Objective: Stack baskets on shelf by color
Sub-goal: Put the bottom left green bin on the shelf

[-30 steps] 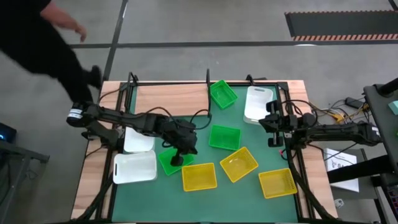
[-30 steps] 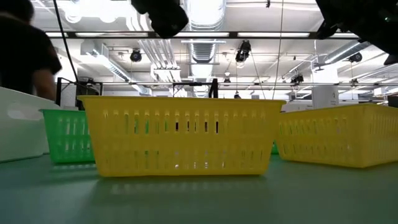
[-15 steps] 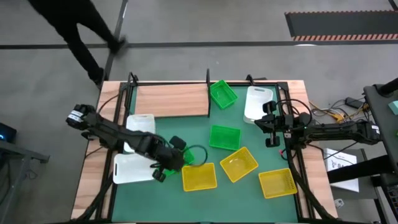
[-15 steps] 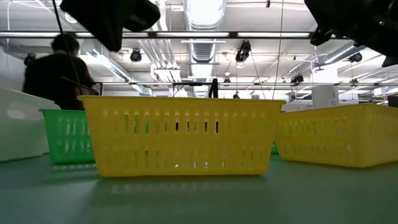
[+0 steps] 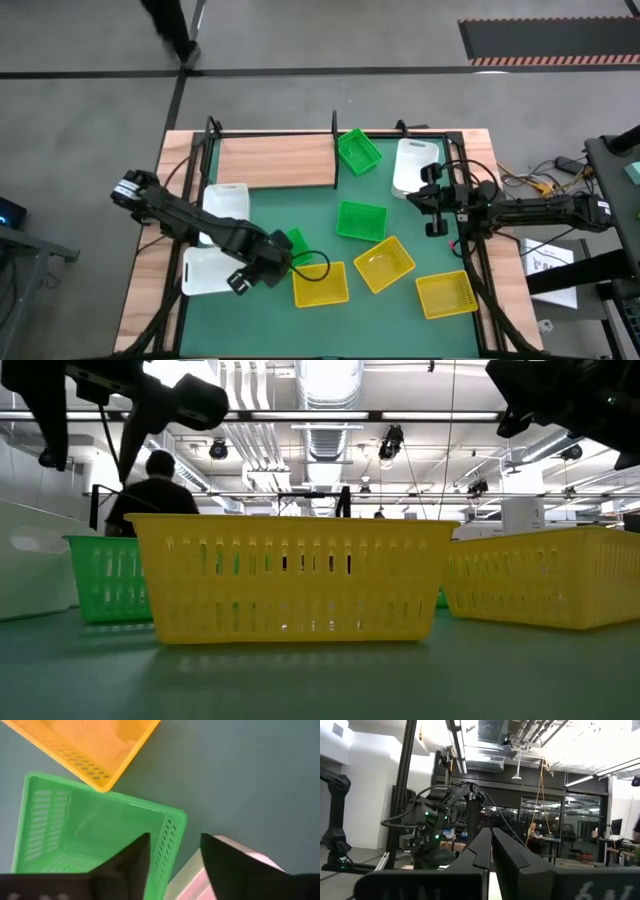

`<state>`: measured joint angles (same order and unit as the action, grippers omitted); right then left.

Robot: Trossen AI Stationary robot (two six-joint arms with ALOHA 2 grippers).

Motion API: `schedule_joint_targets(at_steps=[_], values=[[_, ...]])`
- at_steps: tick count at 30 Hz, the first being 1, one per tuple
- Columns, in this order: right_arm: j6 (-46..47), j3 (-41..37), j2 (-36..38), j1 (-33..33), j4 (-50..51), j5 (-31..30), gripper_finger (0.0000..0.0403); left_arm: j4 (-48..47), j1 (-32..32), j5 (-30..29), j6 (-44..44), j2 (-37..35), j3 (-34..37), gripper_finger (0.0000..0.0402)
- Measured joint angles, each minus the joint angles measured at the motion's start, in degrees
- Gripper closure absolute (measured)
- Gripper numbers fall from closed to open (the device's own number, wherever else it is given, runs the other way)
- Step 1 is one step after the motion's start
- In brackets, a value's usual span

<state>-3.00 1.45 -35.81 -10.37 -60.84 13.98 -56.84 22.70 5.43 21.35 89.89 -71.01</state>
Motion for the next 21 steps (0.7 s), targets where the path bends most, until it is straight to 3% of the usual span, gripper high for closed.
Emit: schedule_joint_targets(at_steps=[5, 21], values=[[0.56, 0.00, 0.02, 0.00, 0.57, 0.00, 0.0394, 3.97, 0.09, 0.38, -0.18, 0.88, 2.37, 0.0190], [0.94, 0.00, 0.00, 0.00, 1.14, 0.02, 0.0394, 10.46, 0.04, 0.91, -2.64, 6.40, 5.00, 0.0189]])
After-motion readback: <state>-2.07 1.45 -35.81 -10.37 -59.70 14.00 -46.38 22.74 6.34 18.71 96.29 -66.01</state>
